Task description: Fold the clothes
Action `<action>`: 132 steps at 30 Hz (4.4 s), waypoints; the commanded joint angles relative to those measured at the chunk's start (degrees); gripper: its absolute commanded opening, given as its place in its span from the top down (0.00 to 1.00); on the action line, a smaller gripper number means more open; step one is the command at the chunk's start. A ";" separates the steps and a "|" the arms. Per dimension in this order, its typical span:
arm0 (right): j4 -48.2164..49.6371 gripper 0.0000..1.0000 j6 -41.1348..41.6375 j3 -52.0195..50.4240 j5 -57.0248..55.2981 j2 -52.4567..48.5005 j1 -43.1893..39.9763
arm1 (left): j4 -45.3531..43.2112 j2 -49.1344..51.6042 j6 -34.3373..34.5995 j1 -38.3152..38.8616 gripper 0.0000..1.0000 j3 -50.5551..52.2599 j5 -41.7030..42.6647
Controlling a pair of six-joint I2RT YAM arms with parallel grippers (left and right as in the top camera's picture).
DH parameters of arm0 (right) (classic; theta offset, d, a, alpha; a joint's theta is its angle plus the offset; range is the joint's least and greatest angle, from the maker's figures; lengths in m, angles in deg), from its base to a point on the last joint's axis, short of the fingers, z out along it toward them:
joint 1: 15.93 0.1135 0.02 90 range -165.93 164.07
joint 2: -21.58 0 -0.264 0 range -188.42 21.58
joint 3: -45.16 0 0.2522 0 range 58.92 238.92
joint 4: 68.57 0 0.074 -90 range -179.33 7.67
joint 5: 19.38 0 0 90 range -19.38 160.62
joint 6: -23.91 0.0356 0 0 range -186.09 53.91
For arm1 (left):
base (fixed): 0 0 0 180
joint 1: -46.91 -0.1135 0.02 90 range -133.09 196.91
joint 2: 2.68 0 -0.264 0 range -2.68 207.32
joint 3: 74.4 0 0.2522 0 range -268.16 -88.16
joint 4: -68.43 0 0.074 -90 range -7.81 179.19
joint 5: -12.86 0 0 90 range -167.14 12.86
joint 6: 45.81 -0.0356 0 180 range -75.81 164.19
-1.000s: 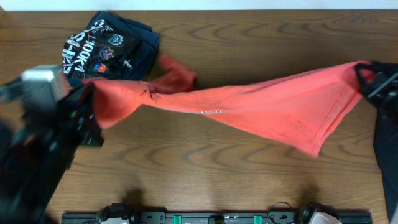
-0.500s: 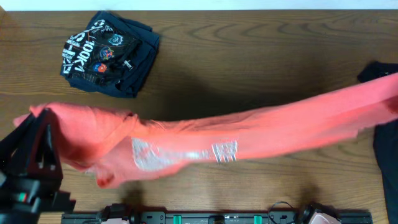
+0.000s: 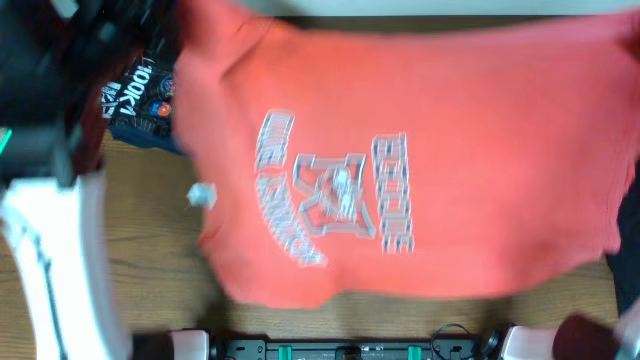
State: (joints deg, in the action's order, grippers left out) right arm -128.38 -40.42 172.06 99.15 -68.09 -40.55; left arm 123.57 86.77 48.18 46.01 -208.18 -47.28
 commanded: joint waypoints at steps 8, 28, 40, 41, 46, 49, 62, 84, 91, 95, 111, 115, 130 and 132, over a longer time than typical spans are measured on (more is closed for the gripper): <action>10.32 0.99 6.82 3.48 24.13 -1.03 -13.18 | -4.87 2.19 3.23 2.38 0.94 -22.43 5.75; -25.83 0.99 -20.22 -16.31 -12.26 -6.29 -4.37 | 54.47 15.91 -11.93 6.62 0.94 -8.85 -5.55; -26.75 0.99 -14.69 -31.82 -29.62 -6.64 -7.21 | 55.43 15.28 -11.21 6.75 0.94 11.02 -5.53; -26.86 0.99 -14.51 -31.85 -29.59 -6.64 -7.72 | 55.41 14.64 -11.21 6.78 0.94 13.20 -5.51; -27.89 0.99 -14.29 -31.87 -29.64 -6.67 -9.46 | 54.99 11.65 -11.21 6.78 0.94 24.17 -5.51; -28.94 0.99 -14.21 -31.95 -31.12 -6.67 -9.60 | 52.57 9.60 -10.69 6.78 0.94 31.32 -5.49; -31.23 0.99 -12.50 -32.37 -31.28 -6.67 -9.46 | 43.87 6.60 -9.66 6.88 0.94 47.43 -4.50; -3.15 0.99 -10.23 -45.40 -13.29 -6.67 -7.61 | 16.11 6.60 -8.63 6.99 0.94 47.41 -1.92; 3.50 0.99 -6.78 -45.92 -13.70 -6.67 -8.72 | 8.13 6.60 -8.66 6.99 0.94 47.41 -2.08; 5.55 0.99 -6.38 -45.92 -13.73 -6.67 -9.05 | 5.35 6.60 -8.70 6.99 0.94 47.41 -2.56; 7.98 0.99 -4.63 -45.94 -17.62 -6.69 -9.07 | -5.29 6.80 -9.11 6.99 0.93 47.43 -7.91; 8.00 0.99 -4.66 -45.94 -17.62 -6.69 -9.07 | -5.66 6.80 -9.27 6.99 0.93 47.43 -8.11; 9.18 0.49 -6.23 -45.94 -17.79 -6.69 -9.11 | -4.15 6.80 -9.31 6.99 0.78 47.43 -9.64; 8.09 0.47 -7.10 -45.94 -17.88 -6.69 -9.11 | -1.84 6.80 -9.31 7.02 0.70 47.43 -9.62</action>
State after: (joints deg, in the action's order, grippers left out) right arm -119.44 -45.89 126.22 81.80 -75.84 -49.12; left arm 119.90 94.48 39.21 53.02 -160.75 -56.17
